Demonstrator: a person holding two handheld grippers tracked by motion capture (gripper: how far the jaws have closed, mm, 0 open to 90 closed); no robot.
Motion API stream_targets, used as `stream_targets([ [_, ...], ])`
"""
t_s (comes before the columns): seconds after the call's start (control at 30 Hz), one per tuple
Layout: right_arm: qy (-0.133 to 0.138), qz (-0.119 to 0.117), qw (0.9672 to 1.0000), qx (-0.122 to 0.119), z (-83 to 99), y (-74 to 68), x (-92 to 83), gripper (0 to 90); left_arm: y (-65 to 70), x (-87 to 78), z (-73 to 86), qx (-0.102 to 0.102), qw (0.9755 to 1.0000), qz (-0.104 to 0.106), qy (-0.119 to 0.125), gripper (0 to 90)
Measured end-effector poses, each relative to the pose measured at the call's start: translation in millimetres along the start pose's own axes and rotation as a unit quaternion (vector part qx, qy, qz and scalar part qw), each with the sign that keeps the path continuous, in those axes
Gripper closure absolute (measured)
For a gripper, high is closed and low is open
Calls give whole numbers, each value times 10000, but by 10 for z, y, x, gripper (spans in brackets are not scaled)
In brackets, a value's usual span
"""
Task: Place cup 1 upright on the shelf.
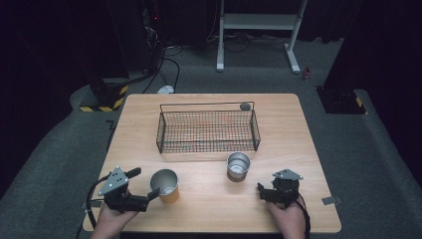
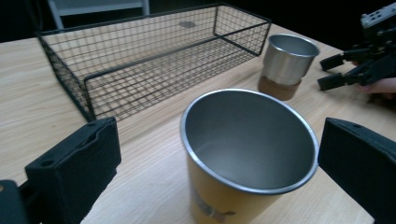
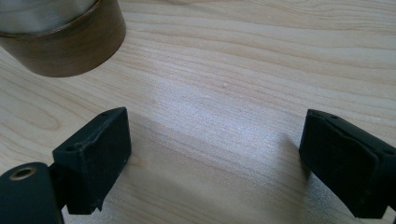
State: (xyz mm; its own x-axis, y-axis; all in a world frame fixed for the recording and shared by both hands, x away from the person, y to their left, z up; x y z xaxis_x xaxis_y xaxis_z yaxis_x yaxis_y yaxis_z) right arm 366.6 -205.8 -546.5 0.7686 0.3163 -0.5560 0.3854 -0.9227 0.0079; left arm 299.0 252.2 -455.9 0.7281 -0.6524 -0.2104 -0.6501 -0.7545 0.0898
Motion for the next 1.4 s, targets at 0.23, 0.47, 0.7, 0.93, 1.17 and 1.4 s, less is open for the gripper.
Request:
stream_targets([
  [0.23,-2,2,10000,0,0,0,0,90,113,110,13,98,9999,27,42,0],
  [0.47,-2,2,10000,0,0,0,0,90,169,181,37,121,9999,105,19,0],
  [0.7,-2,2,10000,0,0,0,0,90,210,255,67,210,9997,140,23,0],
  [0.93,-2,2,10000,0,0,0,0,90,209,296,79,378,9993,30,2,0],
  [1.17,-2,2,10000,-1,0,0,0,90,207,338,132,405,9991,91,-68,0],
  [1.4,3,15,10000,-2,3,-2,-4,91,190,367,191,398,9991,112,-81,0],
])
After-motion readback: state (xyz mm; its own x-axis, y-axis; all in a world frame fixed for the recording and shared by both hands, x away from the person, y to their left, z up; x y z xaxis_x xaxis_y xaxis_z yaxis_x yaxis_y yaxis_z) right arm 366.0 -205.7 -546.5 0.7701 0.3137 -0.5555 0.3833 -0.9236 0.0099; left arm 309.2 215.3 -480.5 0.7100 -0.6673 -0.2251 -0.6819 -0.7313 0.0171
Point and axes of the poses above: each handheld gripper's, and its own axes: x roughly forward along the jaws, z roughly out of its underside, y roughly to its right, the point moved 3 cm from there along x, roughly forward along the jaws, and after that the axes turned 12 degrees about y, right-handed, at the moved point
